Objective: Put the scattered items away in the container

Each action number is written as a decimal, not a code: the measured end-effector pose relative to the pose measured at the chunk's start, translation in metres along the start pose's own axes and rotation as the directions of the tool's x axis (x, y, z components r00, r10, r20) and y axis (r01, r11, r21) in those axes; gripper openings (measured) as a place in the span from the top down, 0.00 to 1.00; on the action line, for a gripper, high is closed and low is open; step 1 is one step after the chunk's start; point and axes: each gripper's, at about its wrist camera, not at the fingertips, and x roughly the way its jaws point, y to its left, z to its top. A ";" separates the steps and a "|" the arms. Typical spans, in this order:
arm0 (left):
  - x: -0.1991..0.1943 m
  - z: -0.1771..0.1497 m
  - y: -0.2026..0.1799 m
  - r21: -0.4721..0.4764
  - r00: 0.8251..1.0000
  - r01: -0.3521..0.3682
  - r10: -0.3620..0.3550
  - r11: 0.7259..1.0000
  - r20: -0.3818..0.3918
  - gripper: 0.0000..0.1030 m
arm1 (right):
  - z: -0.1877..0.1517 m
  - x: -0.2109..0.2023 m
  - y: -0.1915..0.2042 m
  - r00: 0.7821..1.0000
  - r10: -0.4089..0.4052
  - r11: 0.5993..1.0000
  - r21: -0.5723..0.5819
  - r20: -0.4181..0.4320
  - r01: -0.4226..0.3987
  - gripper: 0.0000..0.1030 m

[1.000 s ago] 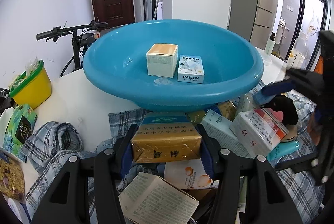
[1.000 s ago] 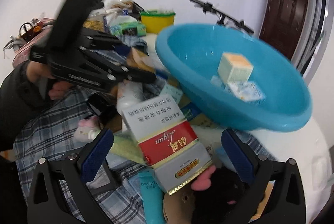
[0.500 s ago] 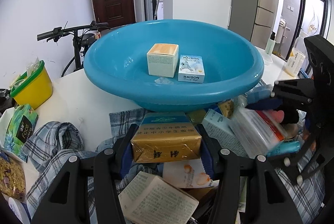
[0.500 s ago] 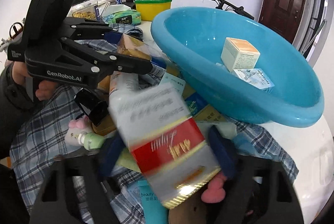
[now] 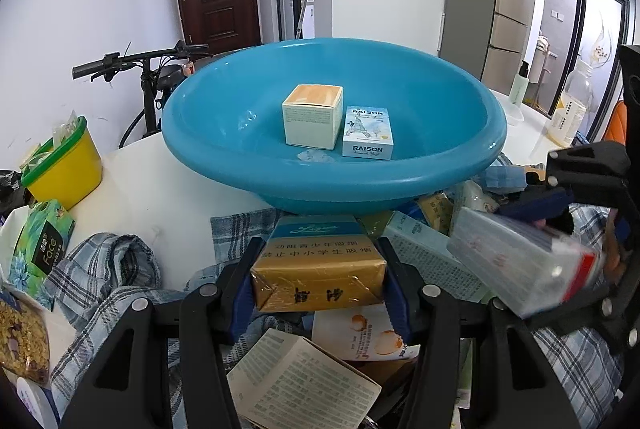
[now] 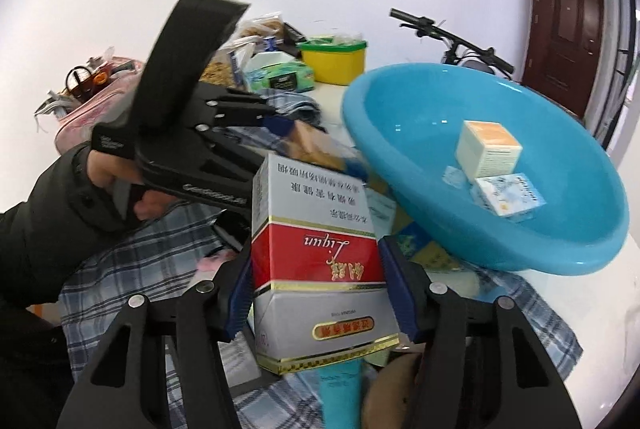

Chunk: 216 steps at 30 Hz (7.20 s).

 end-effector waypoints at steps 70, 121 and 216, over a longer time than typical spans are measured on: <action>-0.007 -0.001 0.000 -0.005 1.000 -0.022 0.022 1.000 0.016 0.45 | 0.040 -0.044 -0.061 0.765 -0.567 0.807 0.390 0.304 0.443 0.79; -0.095 0.066 -0.029 -0.032 0.942 -0.159 0.161 0.987 0.293 0.45 | 0.028 -0.029 -0.082 0.820 -0.525 0.804 0.450 0.228 0.389 0.79; 0.000 0.074 -0.002 -0.195 0.943 -0.205 0.247 0.959 0.224 0.00 | 0.034 -0.033 -0.079 0.813 -0.535 0.809 0.419 0.232 0.413 0.79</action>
